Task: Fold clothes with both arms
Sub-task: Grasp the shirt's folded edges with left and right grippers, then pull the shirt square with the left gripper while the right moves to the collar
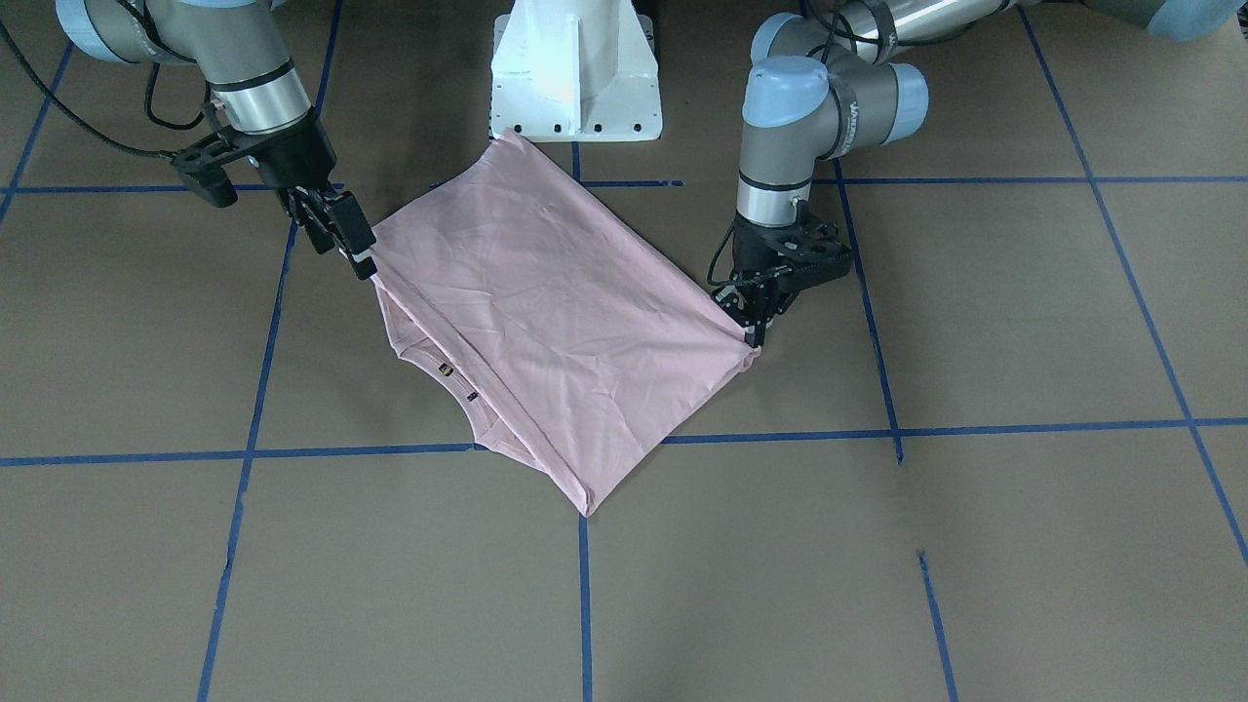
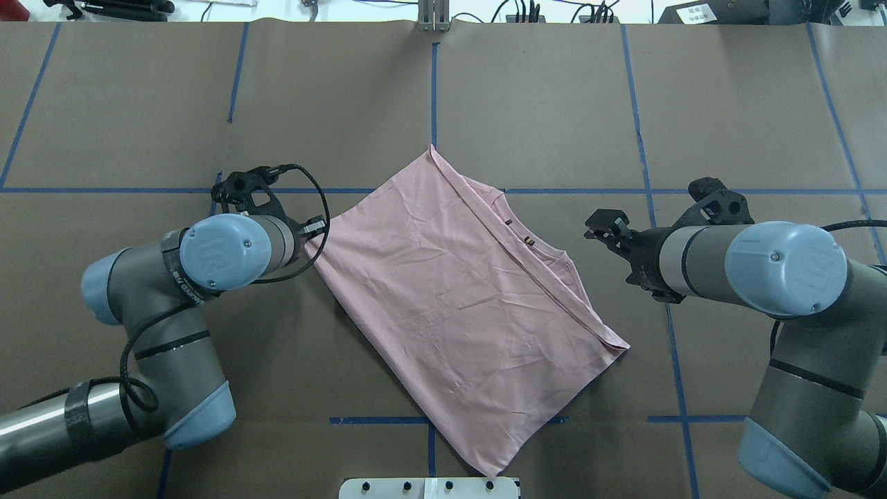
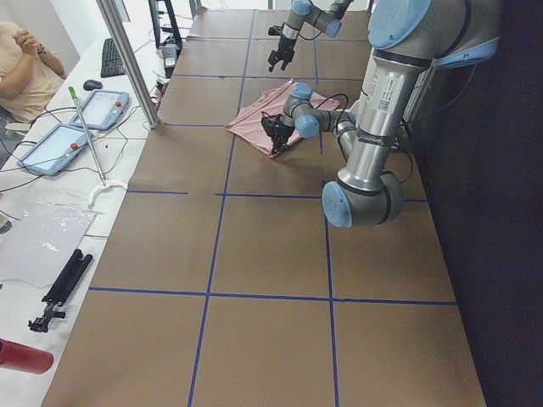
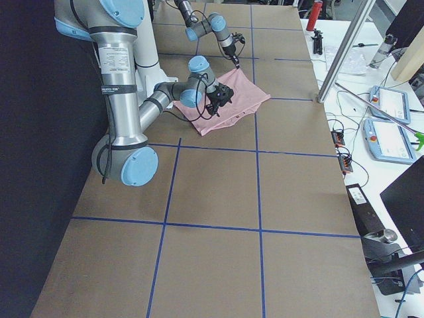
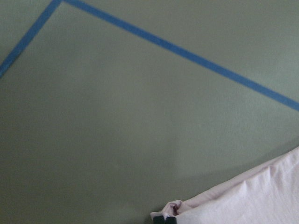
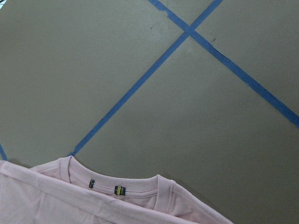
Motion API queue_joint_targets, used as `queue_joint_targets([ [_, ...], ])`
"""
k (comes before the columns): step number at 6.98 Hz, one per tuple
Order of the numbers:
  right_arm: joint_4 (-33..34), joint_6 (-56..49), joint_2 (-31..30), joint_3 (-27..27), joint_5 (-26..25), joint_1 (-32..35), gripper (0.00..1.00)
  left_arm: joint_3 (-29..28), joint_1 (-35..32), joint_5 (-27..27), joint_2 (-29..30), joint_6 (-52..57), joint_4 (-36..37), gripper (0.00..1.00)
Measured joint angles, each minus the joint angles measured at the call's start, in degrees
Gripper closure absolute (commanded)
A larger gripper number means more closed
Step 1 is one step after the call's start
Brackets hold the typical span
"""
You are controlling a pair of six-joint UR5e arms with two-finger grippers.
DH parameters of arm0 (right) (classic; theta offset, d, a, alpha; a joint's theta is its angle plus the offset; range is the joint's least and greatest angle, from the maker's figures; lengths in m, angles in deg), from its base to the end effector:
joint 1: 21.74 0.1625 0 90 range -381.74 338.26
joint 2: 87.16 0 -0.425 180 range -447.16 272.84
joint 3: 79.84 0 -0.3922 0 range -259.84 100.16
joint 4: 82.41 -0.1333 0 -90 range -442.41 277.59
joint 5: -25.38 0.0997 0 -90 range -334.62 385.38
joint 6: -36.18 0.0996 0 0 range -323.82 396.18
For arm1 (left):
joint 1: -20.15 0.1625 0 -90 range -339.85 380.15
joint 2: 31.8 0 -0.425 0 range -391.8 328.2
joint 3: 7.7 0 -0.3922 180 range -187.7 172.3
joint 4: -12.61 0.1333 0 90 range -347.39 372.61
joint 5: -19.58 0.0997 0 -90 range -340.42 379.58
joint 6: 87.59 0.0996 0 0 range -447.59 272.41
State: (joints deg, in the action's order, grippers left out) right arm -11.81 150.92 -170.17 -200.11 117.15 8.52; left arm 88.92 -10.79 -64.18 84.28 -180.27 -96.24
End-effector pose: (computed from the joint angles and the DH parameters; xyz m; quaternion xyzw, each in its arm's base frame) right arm -0.3678 -0.3654 0.3183 0.0093 -0.4746 0.3999 0.7841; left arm 0.4889 -0.4611 0.3158 0.1535 0.4091 -0.2827 0.8539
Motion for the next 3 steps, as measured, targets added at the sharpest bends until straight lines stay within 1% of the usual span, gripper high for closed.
queue_joint_targets([
  [1, 0.0, 0.0, -0.1, -0.5, -1.2, 0.0, 0.00, -7.1, -4.6, 0.5, 4.0, 1.3, -7.0, 1.00],
  [2, 0.0, 0.0, -0.1, -0.7, -2.4, -0.3, 0.00, -15.9, -8.3, 0.7, 9.2, 2.1, -13.5, 0.98],
  [3, 0.0, 0.0, 0.4, -0.8, -3.1, -1.2, 0.00, -24.3, -10.5, 0.8, 13.5, 2.4, -19.4, 0.69],
])
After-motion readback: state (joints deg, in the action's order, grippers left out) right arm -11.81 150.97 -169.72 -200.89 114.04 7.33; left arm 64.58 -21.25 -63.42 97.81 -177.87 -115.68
